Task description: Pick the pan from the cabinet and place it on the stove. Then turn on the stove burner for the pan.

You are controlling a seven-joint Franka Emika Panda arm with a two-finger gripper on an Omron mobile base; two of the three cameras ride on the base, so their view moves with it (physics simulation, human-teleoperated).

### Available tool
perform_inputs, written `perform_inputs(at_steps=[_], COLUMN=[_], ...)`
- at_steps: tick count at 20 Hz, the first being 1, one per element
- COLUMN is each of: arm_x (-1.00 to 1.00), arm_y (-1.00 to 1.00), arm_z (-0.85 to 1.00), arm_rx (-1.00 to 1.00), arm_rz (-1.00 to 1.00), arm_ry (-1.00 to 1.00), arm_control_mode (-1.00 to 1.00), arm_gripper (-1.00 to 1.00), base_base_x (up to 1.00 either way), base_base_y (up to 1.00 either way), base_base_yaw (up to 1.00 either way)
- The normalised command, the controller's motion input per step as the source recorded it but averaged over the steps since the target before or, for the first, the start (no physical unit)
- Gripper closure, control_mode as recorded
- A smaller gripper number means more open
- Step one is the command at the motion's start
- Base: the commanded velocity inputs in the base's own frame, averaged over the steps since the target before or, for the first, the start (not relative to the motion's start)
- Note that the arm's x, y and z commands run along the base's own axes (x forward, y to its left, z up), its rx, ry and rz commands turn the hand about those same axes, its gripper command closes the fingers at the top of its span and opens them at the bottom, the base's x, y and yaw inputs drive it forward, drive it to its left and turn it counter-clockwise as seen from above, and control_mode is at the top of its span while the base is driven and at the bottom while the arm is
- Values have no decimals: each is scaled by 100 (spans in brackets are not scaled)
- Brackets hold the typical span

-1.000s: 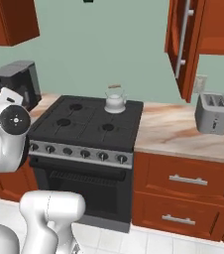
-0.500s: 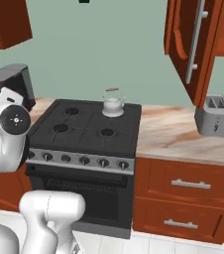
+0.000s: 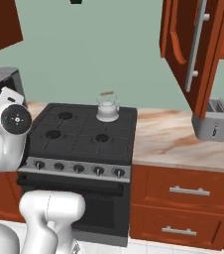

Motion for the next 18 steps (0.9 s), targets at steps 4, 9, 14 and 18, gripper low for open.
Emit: perform_inputs(at_steps=[4,9,14,18], arm_x=[0,0,0,0], arm_y=[0,0,0,0], arm_z=[0,0,0,0], arm_rx=[0,0,0,0], arm_rz=[0,0,0,0], arm_ry=[0,0,0,0], arm_control_mode=[100,100,100,100], arm_gripper=[100,100,100,100], base_base_x=[45,41,27,20], base_base_y=[19,22,44,55], base_base_yaw=[-11,-13,-17,-18])
